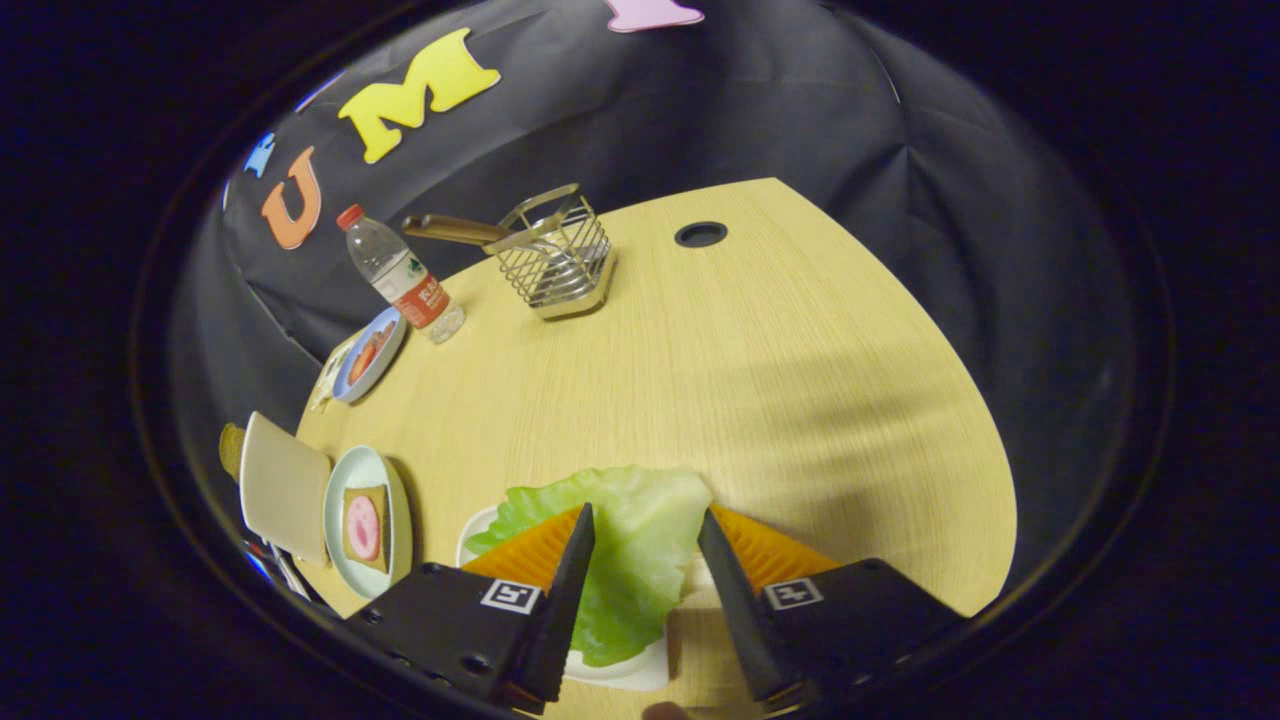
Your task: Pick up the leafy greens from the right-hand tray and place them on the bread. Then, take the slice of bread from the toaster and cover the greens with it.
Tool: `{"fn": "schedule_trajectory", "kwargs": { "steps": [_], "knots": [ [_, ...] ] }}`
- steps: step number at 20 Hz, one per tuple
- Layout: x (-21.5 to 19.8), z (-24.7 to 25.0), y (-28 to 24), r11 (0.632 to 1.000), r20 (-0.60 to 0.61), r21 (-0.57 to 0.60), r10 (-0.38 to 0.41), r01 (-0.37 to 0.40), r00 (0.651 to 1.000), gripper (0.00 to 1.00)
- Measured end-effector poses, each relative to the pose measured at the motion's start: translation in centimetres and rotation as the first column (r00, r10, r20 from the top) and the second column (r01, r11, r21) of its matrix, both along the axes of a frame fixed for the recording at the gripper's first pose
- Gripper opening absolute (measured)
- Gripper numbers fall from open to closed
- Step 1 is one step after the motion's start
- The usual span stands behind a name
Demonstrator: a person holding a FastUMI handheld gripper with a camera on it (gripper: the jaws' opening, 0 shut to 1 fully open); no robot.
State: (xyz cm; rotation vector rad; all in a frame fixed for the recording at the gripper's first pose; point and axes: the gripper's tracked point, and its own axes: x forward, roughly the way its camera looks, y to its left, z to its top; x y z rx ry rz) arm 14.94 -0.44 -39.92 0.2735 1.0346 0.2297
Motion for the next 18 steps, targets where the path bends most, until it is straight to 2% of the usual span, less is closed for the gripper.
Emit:
{"fn": "schedule_trajectory", "kwargs": {
  "steps": [1,2,3,5,6,13,18],
  "knots": [
    [0.1,0.2,0.1,1.000,0.000,0.002,-0.001,0.001,1.000,0.43],
    [0.3,0.6,0.0,1.000,0.015,-0.007,-0.006,0.006,1.000,0.38],
    [0.7,0.9,-0.1,1.000,0.031,-0.020,-0.007,0.007,0.999,0.17],
    [0.9,2.1,-0.1,1.000,0.059,-0.018,0.003,-0.002,0.998,0.04],
    [0.6,2.7,0.0,1.000,0.065,-0.010,0.001,-0.001,0.998,0.00],
    [-2.3,9.2,1.0,0.996,0.116,0.072,-0.059,0.051,0.991,0.00],
    [-5.0,13.9,3.7,0.992,0.160,0.090,-0.101,0.087,0.982,0.00]
  ]
}}
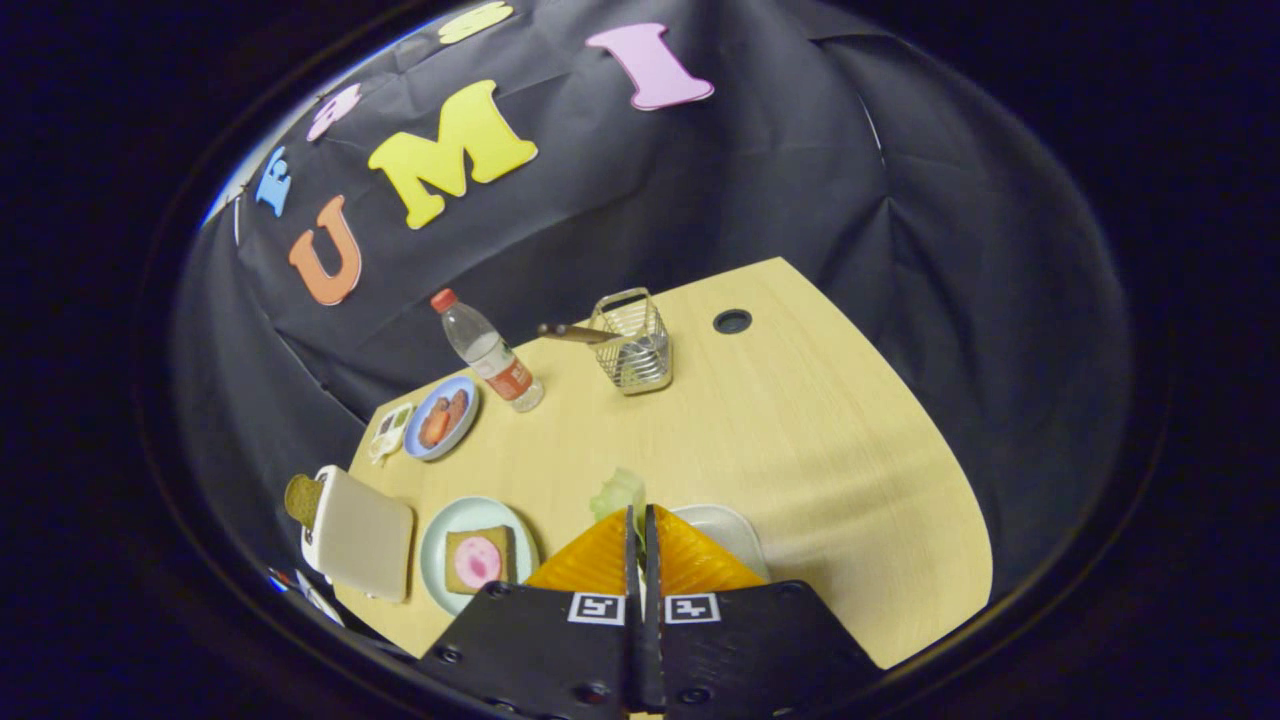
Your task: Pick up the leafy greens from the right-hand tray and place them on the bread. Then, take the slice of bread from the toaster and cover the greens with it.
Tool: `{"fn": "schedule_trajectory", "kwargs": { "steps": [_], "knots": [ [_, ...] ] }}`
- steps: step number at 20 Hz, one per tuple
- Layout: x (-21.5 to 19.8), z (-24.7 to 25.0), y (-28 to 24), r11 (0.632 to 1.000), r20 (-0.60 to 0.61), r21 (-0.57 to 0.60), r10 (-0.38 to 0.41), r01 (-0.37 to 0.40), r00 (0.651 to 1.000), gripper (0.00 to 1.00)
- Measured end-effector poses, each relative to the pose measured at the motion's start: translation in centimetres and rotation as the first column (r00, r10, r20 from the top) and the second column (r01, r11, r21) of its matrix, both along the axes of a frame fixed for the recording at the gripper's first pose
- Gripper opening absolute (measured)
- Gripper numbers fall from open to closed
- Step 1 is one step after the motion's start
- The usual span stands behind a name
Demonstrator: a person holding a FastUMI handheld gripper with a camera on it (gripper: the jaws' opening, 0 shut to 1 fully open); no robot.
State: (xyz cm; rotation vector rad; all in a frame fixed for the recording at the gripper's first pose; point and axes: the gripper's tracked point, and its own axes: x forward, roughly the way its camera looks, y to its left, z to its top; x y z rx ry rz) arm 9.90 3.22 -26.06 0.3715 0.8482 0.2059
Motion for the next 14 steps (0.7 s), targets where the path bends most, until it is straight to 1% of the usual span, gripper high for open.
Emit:
{"fn": "schedule_trajectory", "kwargs": {
  "steps": [3,6,9,14],
  "knots": [
    [-1.7,2.9,3.4,0.999,0.010,0.045,-0.031,0.031,0.999,0.00],
    [-2.7,4.9,8.7,0.995,0.027,0.085,-0.046,0.043,0.999,0.00],
    [-3.5,5.2,14.5,0.994,0.030,0.108,-0.034,0.030,0.999,0.00],
    [-4.6,3.4,24.1,0.985,-0.015,0.169,-0.034,0.036,0.999,0.00]
  ]
}}
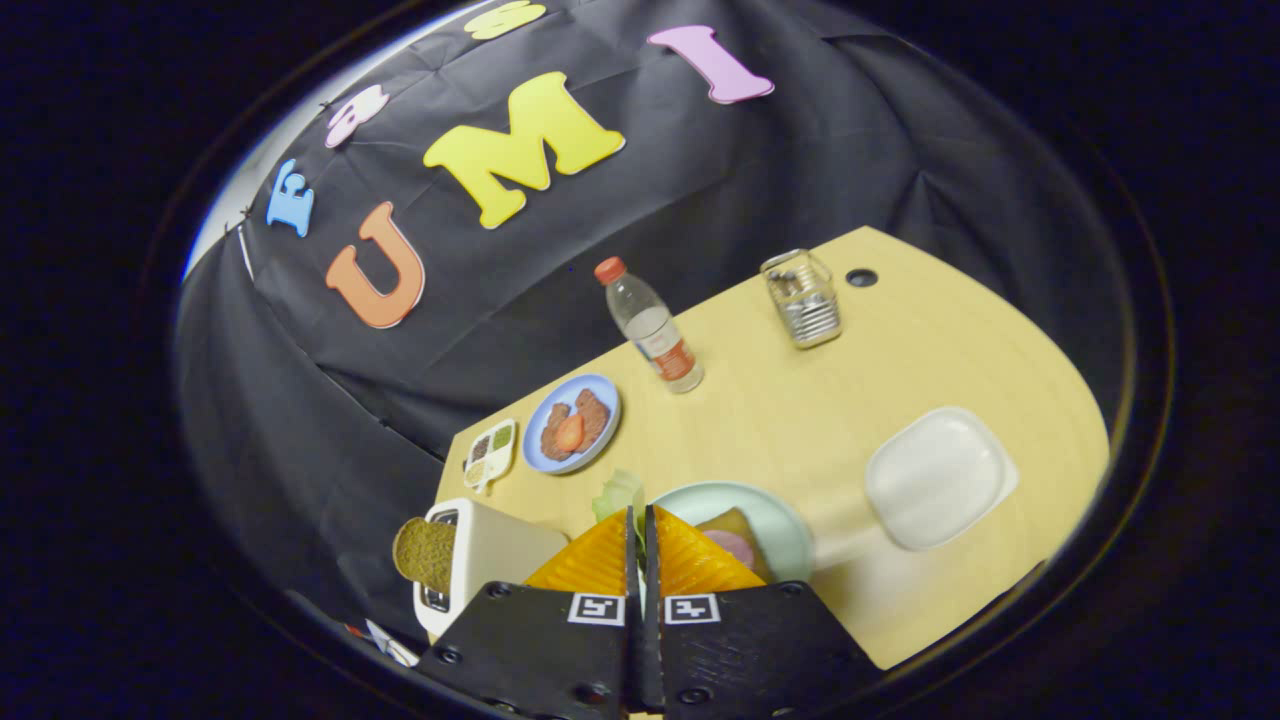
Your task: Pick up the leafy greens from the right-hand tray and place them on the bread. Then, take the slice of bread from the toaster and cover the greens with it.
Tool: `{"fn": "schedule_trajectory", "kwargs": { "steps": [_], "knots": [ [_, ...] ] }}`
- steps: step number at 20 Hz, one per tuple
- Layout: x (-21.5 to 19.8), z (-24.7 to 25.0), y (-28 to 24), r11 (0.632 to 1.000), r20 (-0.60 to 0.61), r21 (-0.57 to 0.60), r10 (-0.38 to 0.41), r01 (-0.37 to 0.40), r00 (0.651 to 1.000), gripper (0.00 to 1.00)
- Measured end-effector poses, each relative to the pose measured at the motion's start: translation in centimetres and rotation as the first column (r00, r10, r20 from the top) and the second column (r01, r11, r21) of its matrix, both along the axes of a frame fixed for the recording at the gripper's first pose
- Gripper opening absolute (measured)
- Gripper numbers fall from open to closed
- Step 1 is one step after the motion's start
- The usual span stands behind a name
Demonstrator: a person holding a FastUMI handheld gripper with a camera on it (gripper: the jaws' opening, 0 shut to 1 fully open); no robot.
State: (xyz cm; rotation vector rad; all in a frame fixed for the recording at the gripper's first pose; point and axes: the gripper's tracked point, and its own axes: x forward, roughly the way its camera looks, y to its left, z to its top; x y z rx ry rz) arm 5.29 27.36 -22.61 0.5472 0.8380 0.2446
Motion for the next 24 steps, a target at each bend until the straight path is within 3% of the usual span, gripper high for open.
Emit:
{"fn": "schedule_trajectory", "kwargs": {
  "steps": [3,7,13,19,21,24],
  "knots": [
    [-0.6,-2.0,3.9,1.000,-0.036,0.014,0.000,0.000,0.999,0.00],
    [0.0,-4.4,4.7,0.999,-0.066,0.009,-0.036,0.037,0.997,0.00],
    [1.3,-6.1,0.6,0.988,-0.018,-0.119,-0.098,0.095,0.995,0.00],
    [1.0,-8.9,-1.8,0.979,-0.082,-0.150,-0.151,0.137,0.985,0.04],
    [1.0,-9.2,-2.4,0.979,-0.086,-0.161,-0.143,0.128,0.986,0.14],
    [0.9,-9.0,-2.8,0.980,-0.069,-0.174,-0.112,0.099,0.991,0.46]
  ]
}}
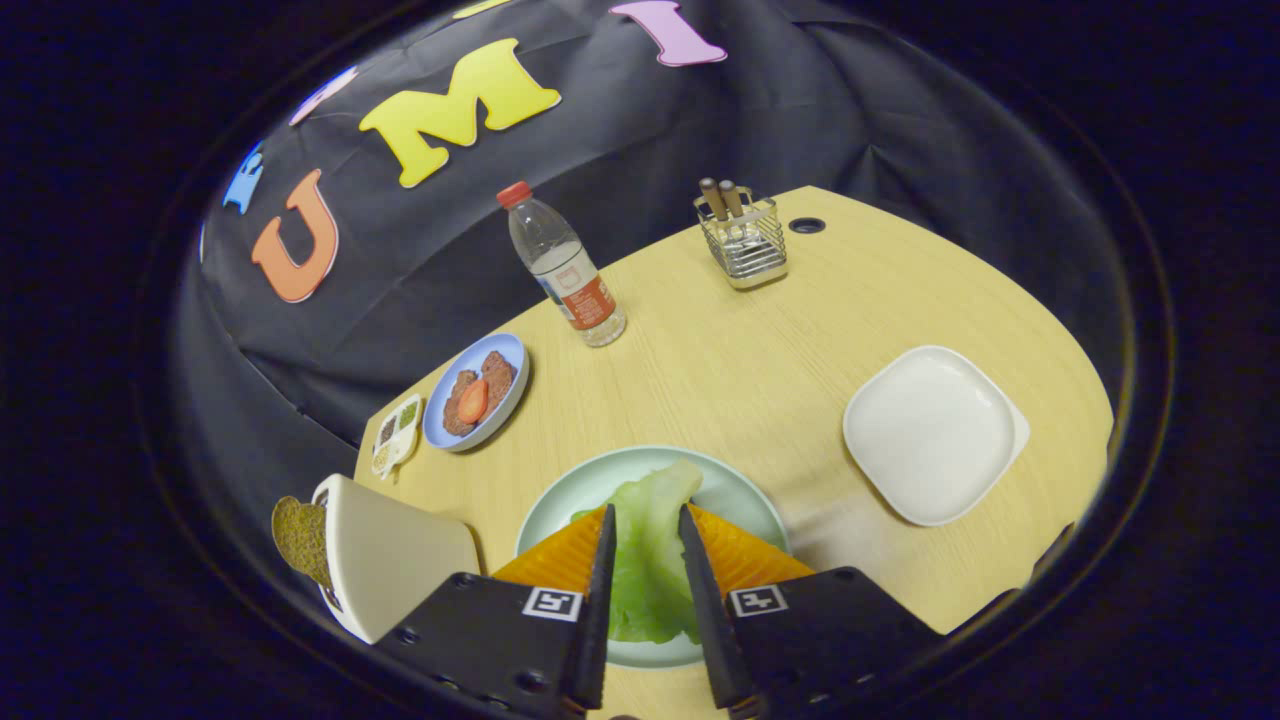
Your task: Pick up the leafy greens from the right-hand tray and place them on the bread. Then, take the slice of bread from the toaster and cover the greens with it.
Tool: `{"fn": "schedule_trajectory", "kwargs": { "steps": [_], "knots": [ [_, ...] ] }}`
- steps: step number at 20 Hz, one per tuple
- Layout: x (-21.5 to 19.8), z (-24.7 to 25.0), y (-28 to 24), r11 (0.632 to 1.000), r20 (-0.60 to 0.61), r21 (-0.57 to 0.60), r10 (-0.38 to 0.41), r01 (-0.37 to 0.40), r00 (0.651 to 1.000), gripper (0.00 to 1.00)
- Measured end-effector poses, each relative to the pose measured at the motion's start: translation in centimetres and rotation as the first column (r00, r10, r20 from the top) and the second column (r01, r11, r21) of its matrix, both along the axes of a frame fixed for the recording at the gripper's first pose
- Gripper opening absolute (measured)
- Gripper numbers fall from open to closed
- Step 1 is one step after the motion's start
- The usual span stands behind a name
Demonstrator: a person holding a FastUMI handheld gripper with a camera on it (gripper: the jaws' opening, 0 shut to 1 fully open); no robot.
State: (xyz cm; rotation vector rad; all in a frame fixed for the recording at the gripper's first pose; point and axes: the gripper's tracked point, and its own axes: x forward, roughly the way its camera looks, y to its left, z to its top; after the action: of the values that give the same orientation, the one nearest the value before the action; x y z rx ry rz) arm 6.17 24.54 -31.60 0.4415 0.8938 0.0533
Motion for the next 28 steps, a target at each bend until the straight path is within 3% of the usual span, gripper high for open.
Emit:
{"fn": "schedule_trajectory", "kwargs": {
  "steps": [3,6,11,17,23,28],
  "knots": [
    [0.3,1.2,-1.3,0.996,0.064,-0.074,0.059,-0.054,0.996,0.82],
    [-0.2,4.3,-2.6,0.983,0.157,-0.144,0.136,-0.113,0.978,0.95],
    [-2.2,11.7,-3.6,0.943,0.343,-0.280,0.272,-0.179,0.899,0.96],
    [-6.5,19.0,2.5,0.930,0.454,-0.293,0.339,-0.222,0.824,0.96],
    [-9.6,18.3,15.4,0.933,0.403,-0.258,0.340,-0.251,0.850,0.96],
    [-9.6,15.5,23.1,0.916,0.359,-0.312,0.359,-0.251,0.862,0.96]
  ]
}}
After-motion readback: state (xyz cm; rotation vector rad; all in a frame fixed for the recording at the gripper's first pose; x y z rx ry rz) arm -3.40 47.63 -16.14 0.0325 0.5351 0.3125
